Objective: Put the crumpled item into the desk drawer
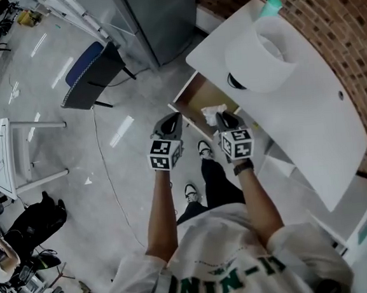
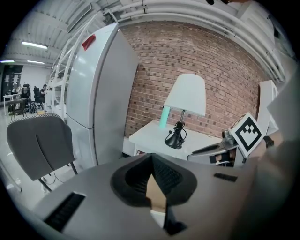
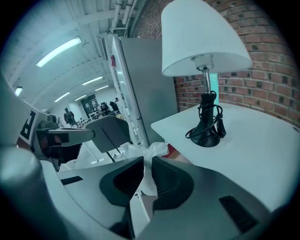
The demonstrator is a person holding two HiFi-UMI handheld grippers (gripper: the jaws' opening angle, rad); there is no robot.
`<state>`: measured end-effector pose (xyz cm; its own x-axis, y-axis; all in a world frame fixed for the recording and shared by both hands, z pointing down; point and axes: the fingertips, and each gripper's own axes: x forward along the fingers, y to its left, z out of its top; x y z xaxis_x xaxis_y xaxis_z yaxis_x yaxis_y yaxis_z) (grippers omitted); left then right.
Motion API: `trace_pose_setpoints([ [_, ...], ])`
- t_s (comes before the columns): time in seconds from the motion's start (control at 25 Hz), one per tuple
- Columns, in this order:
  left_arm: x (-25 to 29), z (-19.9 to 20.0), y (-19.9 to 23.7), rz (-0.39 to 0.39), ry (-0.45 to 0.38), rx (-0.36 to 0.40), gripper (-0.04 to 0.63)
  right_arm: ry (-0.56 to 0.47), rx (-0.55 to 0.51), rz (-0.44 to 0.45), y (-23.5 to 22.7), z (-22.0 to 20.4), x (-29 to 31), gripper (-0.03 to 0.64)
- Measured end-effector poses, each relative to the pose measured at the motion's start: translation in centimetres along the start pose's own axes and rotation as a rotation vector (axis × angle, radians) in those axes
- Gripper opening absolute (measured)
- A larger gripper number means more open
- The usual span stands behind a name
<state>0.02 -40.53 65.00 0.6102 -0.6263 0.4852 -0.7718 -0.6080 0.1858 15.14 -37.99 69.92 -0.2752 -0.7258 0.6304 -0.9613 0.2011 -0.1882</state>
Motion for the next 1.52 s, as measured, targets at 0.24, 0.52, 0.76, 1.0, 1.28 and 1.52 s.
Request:
trace_pose_setpoints([
  [0.24, 2.0, -2.4, 1.5, 0.003, -0.032, -0.005, -0.008, 0.056, -0.015, 0.003, -0.6, -2.4, 4.2, 0.041],
  [0.52, 3.3, -4.1, 2.1, -0.033, -0.063, -0.015, -0.008, 0.130, 0.002, -0.001, -1.1, -5.6, 8.6, 0.040],
  [0.76, 2.7, -5.7, 3.3, -0.028, -0.063, -0.027, -0.008, 0.175, 0.047, -0.017, -1.4, -8.4, 11.3, 0.040],
  [1.0, 3.0, -7.5, 4.4, -0.020, -0.068, -0.031, -0.008, 0.233, 0.053, -0.056, -2.9, -11.1, 14.0, 0.040],
  [1.28, 5.6, -9.0, 5.5, -0.038, -0.081, -0.052, -0.008, 0.270, 0.028, -0.090, -3.9, -12.5, 18.4, 0.044],
  [1.52, 7.0, -9.3, 5.3, -0.055, -0.079, -0.040, -0.008, 0.290, 0.038, -0.115, -4.3, -13.9, 20.3, 0.056],
])
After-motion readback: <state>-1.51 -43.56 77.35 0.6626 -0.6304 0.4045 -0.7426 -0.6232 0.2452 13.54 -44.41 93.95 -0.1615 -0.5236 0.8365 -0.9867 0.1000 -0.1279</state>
